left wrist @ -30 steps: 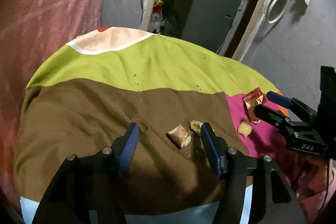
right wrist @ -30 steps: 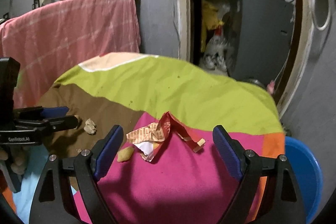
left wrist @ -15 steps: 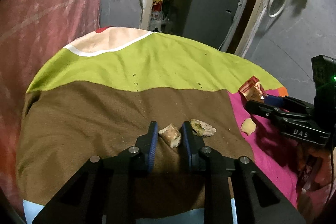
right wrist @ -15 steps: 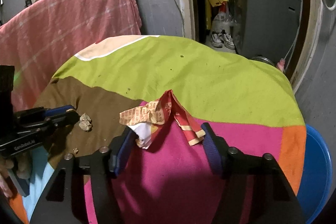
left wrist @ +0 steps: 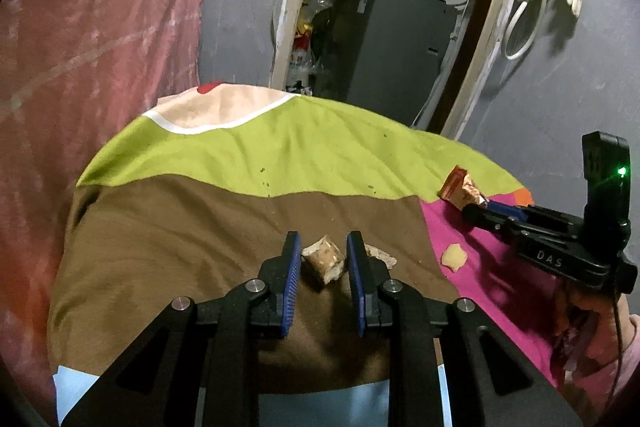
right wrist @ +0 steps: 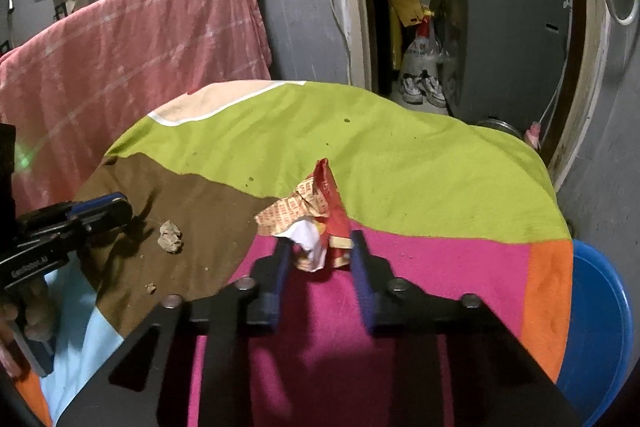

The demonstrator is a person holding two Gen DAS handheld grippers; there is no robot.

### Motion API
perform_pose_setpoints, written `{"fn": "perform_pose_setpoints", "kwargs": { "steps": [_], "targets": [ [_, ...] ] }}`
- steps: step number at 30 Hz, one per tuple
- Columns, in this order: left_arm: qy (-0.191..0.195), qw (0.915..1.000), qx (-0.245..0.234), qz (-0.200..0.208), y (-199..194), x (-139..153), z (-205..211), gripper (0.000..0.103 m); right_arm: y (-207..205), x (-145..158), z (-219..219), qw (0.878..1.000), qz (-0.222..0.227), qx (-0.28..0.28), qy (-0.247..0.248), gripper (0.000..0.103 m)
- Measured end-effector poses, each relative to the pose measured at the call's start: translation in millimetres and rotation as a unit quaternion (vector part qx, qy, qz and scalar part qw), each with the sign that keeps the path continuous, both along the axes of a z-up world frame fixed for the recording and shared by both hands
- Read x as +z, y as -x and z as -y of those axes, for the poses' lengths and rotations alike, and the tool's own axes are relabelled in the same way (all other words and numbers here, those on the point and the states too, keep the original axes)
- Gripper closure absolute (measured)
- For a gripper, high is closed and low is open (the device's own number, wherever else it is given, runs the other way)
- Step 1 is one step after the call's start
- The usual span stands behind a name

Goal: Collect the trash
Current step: 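Grasp the red-gold candy wrapper with right tool while left tool grasps a crumb, then carry both items over the blue bucket and open both tools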

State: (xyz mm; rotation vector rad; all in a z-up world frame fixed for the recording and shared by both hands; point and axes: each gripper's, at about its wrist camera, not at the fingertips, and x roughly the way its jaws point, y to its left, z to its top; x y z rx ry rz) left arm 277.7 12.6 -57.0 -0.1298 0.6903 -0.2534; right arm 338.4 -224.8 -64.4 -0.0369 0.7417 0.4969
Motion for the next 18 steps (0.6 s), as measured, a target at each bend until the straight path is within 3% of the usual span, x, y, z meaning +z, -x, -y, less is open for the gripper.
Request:
{"fn": "perform_pose_setpoints", "kwargs": {
  "steps": [5, 11, 18],
  "targets": [
    [0.003, 0.9998, 0.004, 0.019, 7.9, 9.2, 0.8, 0.084, 8.1, 3.8, -0.9, 1.0, 0.021, 0.004, -0.002, 0.092],
    [0.014, 0.9988, 0.006, 0.046, 13.4, 25.4, 9.4, 0.084, 26.5, 14.8, 2.5, 0.998, 0.059, 0.003, -0.031, 0.096],
    [0.035, 0.9935, 0.007, 0.108, 24.2, 57.8, 35.2, 0.084, 66.6, 57.1, 28.6, 0.986, 0.138, -0.029, -0.088, 0.096]
  ]
}}
